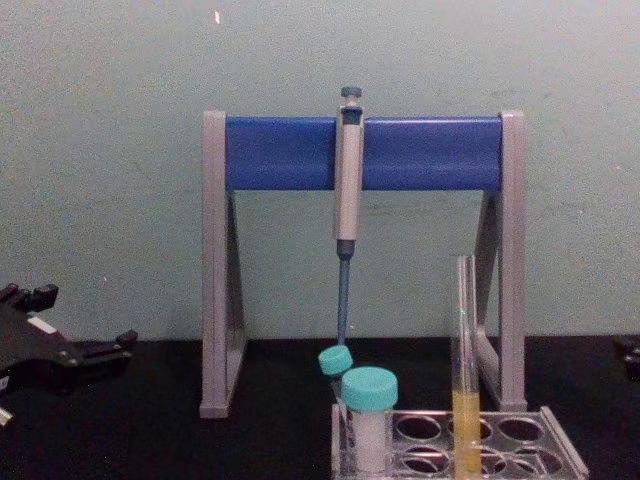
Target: Pick up the test tube from the test tube rack, shake it, then place it back into the test tube rack.
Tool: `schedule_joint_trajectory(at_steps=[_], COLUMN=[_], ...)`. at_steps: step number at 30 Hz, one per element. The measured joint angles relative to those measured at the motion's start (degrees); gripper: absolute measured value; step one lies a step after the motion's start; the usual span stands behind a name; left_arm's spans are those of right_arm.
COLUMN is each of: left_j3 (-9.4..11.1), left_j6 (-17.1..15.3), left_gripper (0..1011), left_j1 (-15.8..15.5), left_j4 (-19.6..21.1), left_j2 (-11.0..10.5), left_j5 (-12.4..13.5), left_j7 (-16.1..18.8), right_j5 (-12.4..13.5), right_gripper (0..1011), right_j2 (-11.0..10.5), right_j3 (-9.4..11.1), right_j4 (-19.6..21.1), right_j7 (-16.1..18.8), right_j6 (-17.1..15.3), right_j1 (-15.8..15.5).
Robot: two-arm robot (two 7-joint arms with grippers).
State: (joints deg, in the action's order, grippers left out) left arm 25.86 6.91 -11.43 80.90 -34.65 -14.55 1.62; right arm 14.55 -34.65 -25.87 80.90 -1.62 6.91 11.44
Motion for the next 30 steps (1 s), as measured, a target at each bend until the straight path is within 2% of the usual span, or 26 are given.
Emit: schedule_joint_trajectory(at_steps=[30], left_j3=[0.00], left_j6=[0.00], left_gripper=[1010], left_j1=[0.00], left_j4=[0.00], left_j2=[0.00], left_j5=[0.00], left_j7=[0.00], right_j5=[0.00], right_gripper=[1000], right_j2=[0.00], right_j3=[0.00], right_j4=[0.00], right_j7=[0.00], right_j6=[0.00], right_j1=[0.00])
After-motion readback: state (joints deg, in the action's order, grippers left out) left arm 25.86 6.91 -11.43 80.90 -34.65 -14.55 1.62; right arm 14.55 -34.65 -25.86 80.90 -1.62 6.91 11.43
